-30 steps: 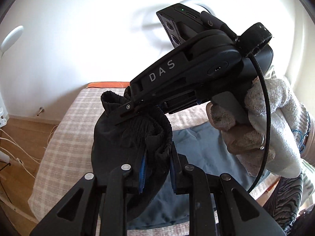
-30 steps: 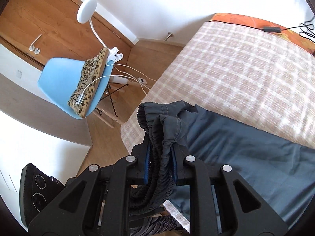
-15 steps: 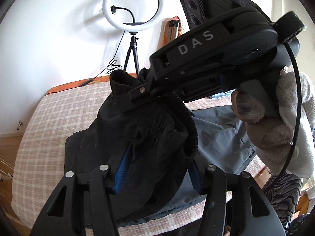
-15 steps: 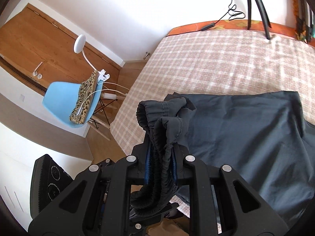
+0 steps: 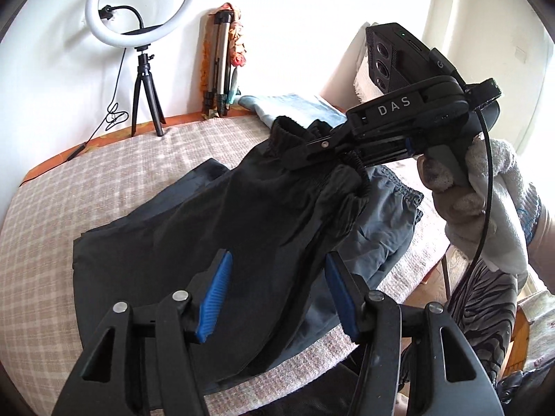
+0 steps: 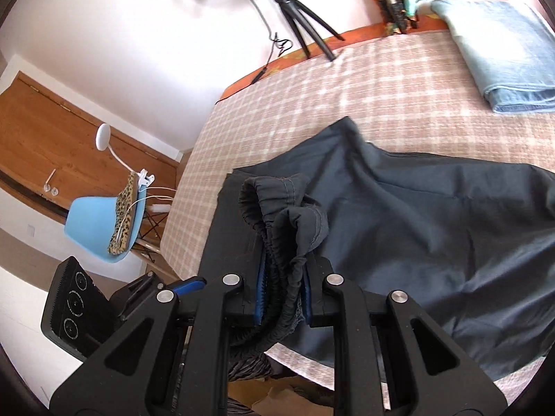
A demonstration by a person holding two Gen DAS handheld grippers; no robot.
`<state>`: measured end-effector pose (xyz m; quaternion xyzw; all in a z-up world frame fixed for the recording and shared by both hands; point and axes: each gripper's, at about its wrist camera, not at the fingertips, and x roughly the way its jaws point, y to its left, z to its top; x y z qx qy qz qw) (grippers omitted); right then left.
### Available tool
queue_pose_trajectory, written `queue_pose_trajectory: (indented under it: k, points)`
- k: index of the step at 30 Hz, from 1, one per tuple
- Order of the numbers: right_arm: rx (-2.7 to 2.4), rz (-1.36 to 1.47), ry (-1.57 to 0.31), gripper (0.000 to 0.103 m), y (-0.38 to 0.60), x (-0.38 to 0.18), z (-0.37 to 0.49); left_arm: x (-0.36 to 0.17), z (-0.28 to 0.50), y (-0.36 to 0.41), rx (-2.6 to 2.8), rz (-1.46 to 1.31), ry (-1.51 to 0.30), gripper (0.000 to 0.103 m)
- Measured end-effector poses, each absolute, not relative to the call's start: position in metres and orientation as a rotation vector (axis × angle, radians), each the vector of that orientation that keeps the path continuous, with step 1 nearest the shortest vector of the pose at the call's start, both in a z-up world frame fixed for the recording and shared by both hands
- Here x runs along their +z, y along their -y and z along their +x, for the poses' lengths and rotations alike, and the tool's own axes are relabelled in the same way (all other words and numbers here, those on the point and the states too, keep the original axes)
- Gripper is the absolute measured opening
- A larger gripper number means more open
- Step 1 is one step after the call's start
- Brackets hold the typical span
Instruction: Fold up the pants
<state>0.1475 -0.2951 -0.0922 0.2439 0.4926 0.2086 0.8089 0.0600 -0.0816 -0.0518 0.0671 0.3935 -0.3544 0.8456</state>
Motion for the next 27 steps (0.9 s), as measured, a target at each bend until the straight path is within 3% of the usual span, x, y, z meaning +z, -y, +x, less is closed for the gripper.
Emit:
queue_pose_trajectory:
  k: [8,16,17,19,20,21,26,27]
  points:
    - [0.328,0.562,-1.05,0.017,0.402,-0.133,0.14,-0.082,0.09,0.069,-0.647,0.156,-0.903,0.053]
    - [0.319,0.628,-1.083,0.021,0.428,-0.166,0.137,-0.129,0.118,0.055,-0.581,0.155,-1.015,0.053]
    - [0.323,0.638,-1.094,0.024,0.429,-0.169,0.136,-0.134,0.119,0.055,-0.58,0.157,-1.026,0.053]
    - [0.326,0.674,-1.111,0.044,0.431,-0.173,0.134,-0.141,0.12,0.054,-0.579,0.162,-1.037,0.053]
    - [0.33,0.692,-1.113,0.061,0.433,-0.174,0.131,-0.142,0.12,0.054,-0.577,0.162,-1.041,0.053]
    - [0.335,0.707,-1.112,0.071,0.434,-0.174,0.129,-0.144,0.12,0.054,-0.576,0.16,-1.045,0.053]
    - [0.304,0.615,-1.13,0.071,0.422,-0.17,0.121,-0.149,0.122,0.052,-0.576,0.166,-1.05,0.053]
    - [0.281,0.563,-1.14,0.064,0.415,-0.17,0.121,-0.149,0.122,0.052,-0.573,0.17,-1.047,0.053]
